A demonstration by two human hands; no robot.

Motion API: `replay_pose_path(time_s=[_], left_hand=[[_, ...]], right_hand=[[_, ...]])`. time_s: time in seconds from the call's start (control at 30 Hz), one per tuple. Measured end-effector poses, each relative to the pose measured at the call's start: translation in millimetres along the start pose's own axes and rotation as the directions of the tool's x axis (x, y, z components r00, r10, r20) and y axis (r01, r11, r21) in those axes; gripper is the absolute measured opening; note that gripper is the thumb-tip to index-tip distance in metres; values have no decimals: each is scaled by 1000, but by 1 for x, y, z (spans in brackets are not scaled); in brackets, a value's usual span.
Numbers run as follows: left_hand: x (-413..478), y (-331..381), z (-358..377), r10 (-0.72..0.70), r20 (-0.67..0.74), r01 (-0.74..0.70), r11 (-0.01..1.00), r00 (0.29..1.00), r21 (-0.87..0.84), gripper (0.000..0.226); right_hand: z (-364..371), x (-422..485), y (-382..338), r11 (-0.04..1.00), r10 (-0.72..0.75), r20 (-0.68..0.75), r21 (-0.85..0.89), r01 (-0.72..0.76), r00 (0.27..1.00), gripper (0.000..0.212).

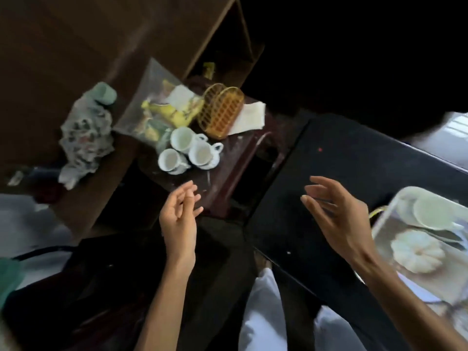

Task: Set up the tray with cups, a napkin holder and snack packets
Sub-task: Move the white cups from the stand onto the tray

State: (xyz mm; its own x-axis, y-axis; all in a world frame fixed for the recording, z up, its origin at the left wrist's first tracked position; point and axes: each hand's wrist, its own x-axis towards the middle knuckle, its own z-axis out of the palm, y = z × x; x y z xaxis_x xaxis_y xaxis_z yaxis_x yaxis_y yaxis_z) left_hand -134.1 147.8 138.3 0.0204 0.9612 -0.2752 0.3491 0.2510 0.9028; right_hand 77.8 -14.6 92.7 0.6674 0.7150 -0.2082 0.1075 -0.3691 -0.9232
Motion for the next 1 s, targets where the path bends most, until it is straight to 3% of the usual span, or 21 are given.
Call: replay_pose_path(time_s=[0.2, 0.43, 0.63, 0.87, 1.0], left_hand=[[73, -17, -40, -110, -104, 105, 993, 988, -52, 21], [115, -52, 14, -270, -9, 269, 961, 963, -67, 19], [124, -57, 45, -290, -66, 286, 957, 955, -54, 29], [117, -50, 53, -313, -82, 300, 944, 946, -141, 31], [112, -41, 55, -389, -57, 365, 898, 919, -246, 21]], right_hand=[[94, 40, -36, 998, -56, 148, -31, 61, 987, 39], [178, 126, -39, 948, -142, 168, -262, 183, 976, 41], [199, 157, -36, 882, -198, 279, -367, 295, 940, 34], [196, 153, -40, 889, -283, 230, -300, 344, 931, 23], [186, 143, -39, 909, -280, 171, -270, 318, 945, 20]])
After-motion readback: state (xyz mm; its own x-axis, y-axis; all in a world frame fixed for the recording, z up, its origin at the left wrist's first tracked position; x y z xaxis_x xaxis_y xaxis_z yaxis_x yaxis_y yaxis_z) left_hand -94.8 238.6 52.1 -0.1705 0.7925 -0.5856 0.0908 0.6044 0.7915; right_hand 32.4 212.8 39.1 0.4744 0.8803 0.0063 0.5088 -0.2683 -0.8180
